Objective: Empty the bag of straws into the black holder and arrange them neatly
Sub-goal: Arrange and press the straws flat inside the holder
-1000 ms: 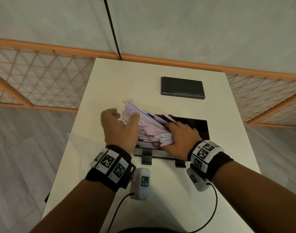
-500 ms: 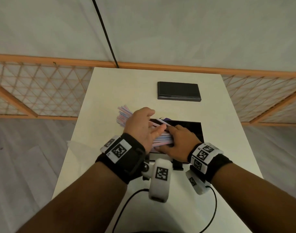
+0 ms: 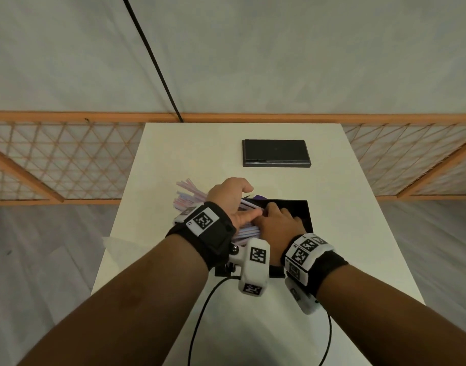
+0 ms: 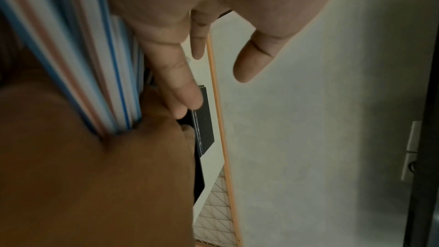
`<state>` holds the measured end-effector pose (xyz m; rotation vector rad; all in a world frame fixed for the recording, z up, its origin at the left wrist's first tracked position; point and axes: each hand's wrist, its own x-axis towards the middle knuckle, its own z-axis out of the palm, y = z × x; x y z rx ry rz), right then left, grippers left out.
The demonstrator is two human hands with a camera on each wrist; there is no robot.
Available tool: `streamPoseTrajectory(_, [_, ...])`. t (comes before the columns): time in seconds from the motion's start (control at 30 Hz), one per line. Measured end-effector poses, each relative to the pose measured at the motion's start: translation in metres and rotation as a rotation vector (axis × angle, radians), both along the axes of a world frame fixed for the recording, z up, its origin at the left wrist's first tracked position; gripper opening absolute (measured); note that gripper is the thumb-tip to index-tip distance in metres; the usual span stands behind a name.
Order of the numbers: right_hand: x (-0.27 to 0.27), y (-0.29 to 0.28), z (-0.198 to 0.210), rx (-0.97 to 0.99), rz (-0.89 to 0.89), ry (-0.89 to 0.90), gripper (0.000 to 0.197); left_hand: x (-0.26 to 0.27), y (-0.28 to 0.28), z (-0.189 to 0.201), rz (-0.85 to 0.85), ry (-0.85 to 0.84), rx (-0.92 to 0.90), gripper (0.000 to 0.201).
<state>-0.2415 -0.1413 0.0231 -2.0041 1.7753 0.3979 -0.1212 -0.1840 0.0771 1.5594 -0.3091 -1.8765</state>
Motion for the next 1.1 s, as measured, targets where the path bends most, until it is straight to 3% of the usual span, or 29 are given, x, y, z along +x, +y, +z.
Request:
streamPoseTrajectory(0.17, [0.0,-0.003,-0.001,0.012,-0.01,0.009,0.072,-0.004,-0.004,-0.009,-0.054,-0.066,-0.03,0.015])
streamPoseTrajectory(0.4, [-0.001,0.0,-0.005,-0.07,-0.009,-0.024,0.072,-0.005,-0.016,-0.025,-0.233,-0.325,-0.129,0.002])
streamPoseTrajectory(0.53, [-0.001,0.002,-0.008,-0.112,-0.004,-0.032,0.069,0.0,-0.016,-0.032,-0.36,-0.514,-0.269,0.025])
streamPoseTrajectory(0.67, [0.001,0.006,-0.008,-0.197,-0.006,-0.082,0.063,0.004,-0.009,-0.029,-0.494,-0.8,-0.474,0.014])
streamPoseTrajectory(0.77, [0.0,0.007,-0.006,-0.285,-0.008,-0.12,0.062,0.008,-0.005,-0.02,-0.512,-0.906,-0.59,0.019])
streamPoseTrajectory(0.87, [0.0,0.007,-0.002,-0.347,0.018,-0.181,0.062,0.018,0.0,-0.015,-0.479,-0.914,-0.653,0.018])
streamPoseTrajectory(1.03, [0.004,0.007,-0.001,-0.341,0.108,-0.235,0.069,0.041,0.012,-0.008,-0.444,-0.775,-0.661,0.015])
streamPoseTrajectory(1.1, [0.006,0.005,-0.001,-0.321,0.111,-0.268,0.068,0.05,0.018,-0.002,-0.503,-0.743,-0.659,0.011])
